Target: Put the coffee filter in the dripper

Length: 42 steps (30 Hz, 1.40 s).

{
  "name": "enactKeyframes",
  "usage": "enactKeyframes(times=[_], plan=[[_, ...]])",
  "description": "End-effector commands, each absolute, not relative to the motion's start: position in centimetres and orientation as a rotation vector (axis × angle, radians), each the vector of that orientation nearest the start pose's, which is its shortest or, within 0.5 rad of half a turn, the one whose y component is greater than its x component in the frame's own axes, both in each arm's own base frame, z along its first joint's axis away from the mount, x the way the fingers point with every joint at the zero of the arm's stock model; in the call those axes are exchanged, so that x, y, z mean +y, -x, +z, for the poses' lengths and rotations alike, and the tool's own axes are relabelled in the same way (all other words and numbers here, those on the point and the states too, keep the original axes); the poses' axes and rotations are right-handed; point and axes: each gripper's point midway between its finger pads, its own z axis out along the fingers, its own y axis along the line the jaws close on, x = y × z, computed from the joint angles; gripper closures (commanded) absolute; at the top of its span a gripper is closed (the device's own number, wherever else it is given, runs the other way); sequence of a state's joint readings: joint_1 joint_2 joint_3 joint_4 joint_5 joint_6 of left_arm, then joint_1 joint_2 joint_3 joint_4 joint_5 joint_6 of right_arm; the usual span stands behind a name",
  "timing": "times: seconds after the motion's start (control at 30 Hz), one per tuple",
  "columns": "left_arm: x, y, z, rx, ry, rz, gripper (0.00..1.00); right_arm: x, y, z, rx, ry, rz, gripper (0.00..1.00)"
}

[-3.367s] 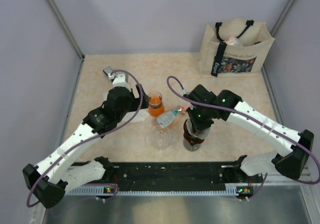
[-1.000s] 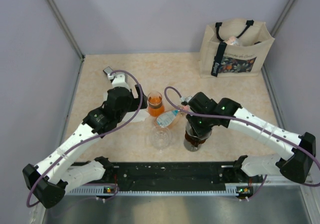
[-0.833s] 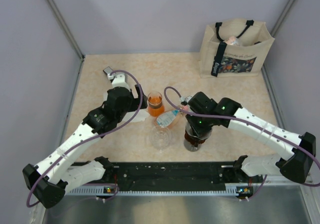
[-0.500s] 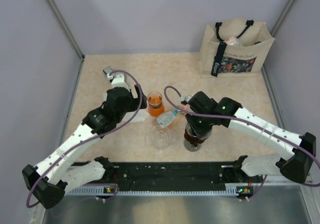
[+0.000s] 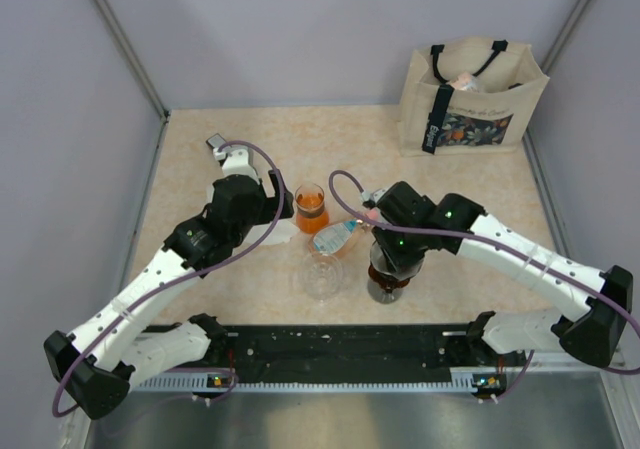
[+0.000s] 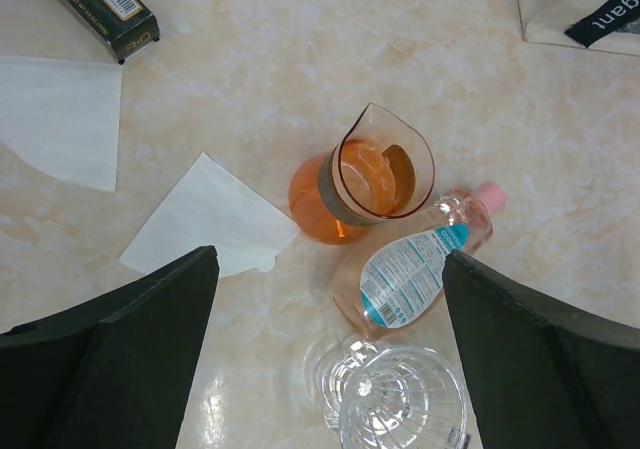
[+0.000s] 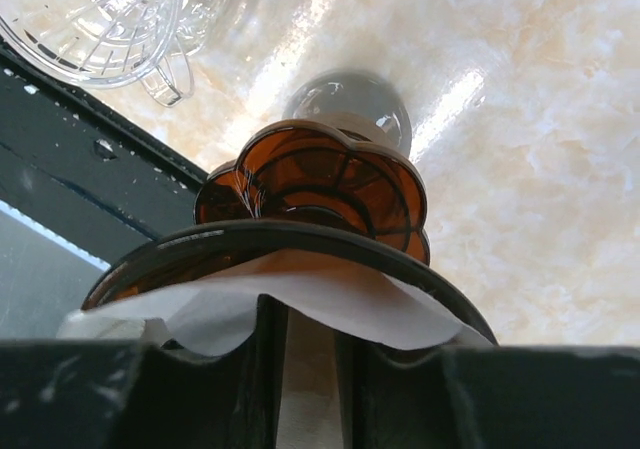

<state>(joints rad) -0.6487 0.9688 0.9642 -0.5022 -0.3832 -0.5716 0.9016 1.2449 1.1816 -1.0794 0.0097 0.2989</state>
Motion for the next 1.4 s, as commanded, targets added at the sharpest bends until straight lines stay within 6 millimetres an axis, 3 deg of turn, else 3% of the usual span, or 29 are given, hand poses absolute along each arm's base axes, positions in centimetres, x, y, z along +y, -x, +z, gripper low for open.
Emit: enactKeyframes(times=[0.0,0.47,0.8,1.03,1.13,1.23,1.27,1.37], plan=[[-14.9,-27.8,25.1,2.015,0.157,-0.360,0.01,20.8,-15.3,18.0,2.609,0.803,0.327,0.80],[-14.9,-27.7,25.1,2.014,0.150,-0.361,0.01,20.9,-15.5,20.0,2.585,0.791,0.341,0.82],[-14.8,-27.5,25.4,2.007,0.153,-0.371,0.01,21.3,-16.0,24.9,2.456,0.743,0.424,0.79],[-14.7,-27.3,25.8,1.996,0.152,-0.379,0.01,20.3,-17.3,29.7,2.314,0.638,0.424,0.59],[-14.5,-27.3,26.0,1.991,0.160,-0.377,0.01,20.0,-17.9,31.9,2.235,0.579,0.442,0.39],[-14.2,-27.1,26.0,1.989,0.174,-0.371,0.01,19.7,-18.6,33.6,2.166,0.488,0.458,0.07],[-14.0,-27.0,26.1,1.988,0.180,-0.367,0.01,19.6,-18.9,34.0,2.144,0.460,0.459,0.01],[-13.4,-26.8,25.8,1.996,0.208,-0.342,0.01,19.3,-19.8,34.5,2.089,0.373,0.457,0.01]])
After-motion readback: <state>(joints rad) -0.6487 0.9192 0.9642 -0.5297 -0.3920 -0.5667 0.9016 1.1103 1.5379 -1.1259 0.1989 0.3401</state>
